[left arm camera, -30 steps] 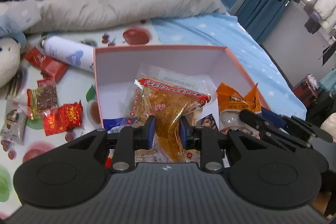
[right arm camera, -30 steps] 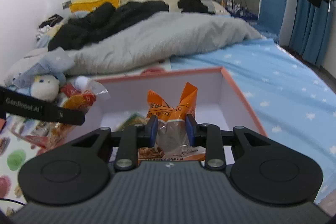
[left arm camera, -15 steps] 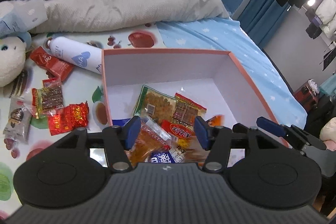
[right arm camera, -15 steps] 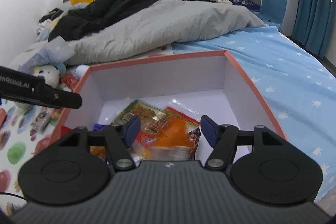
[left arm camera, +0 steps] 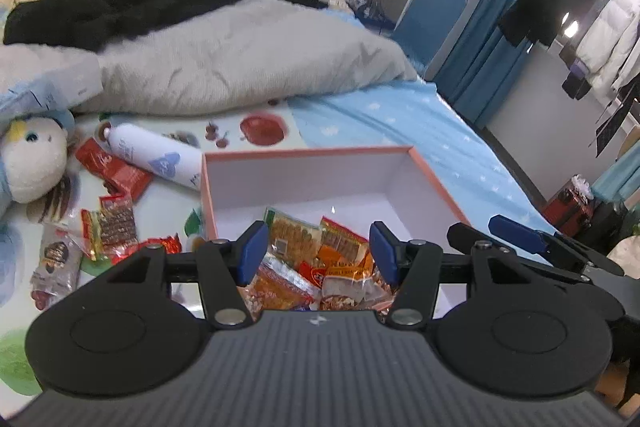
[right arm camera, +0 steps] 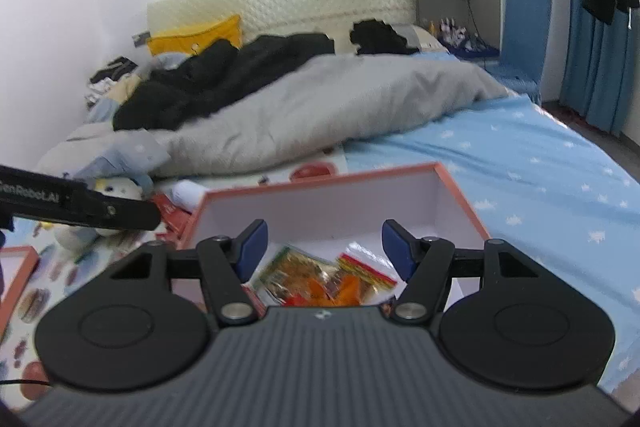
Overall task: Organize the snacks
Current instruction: 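Open both tools to drop the pastries into the pink box, then withdraw both tools from the box toward the snack pile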
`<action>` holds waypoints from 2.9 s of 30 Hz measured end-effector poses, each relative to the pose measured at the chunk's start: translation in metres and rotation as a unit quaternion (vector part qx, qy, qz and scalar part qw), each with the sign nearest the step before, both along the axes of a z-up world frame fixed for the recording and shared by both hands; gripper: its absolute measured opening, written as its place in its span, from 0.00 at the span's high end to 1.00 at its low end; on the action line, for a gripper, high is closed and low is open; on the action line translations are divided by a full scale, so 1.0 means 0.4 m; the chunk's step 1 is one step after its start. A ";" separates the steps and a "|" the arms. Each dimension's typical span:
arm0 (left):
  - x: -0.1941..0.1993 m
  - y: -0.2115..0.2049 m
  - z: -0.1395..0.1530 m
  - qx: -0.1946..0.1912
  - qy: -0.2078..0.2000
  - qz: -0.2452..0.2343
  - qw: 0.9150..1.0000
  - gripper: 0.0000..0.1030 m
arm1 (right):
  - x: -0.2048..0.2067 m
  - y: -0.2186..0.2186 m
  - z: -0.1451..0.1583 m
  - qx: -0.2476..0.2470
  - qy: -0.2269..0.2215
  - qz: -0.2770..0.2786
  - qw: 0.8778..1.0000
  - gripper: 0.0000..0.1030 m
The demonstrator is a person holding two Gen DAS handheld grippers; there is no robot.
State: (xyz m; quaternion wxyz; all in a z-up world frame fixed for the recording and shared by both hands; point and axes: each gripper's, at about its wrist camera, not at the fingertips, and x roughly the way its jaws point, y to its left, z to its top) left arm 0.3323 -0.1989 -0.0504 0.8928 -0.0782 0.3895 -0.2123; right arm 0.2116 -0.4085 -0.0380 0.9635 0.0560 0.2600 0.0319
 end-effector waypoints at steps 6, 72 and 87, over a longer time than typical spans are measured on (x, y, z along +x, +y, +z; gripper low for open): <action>-0.055 0.051 0.053 -0.003 -0.030 0.004 1.000 0.40 | -0.031 0.046 0.058 0.000 -0.028 0.019 0.999 0.36; -0.304 0.614 -0.158 0.048 -0.020 0.140 0.989 0.15 | -0.187 0.544 -0.099 -0.006 0.025 0.124 0.992 0.36; -0.126 0.676 -0.325 0.037 0.031 0.148 0.988 0.13 | -0.021 0.613 -0.197 -0.034 0.038 0.132 0.990 0.36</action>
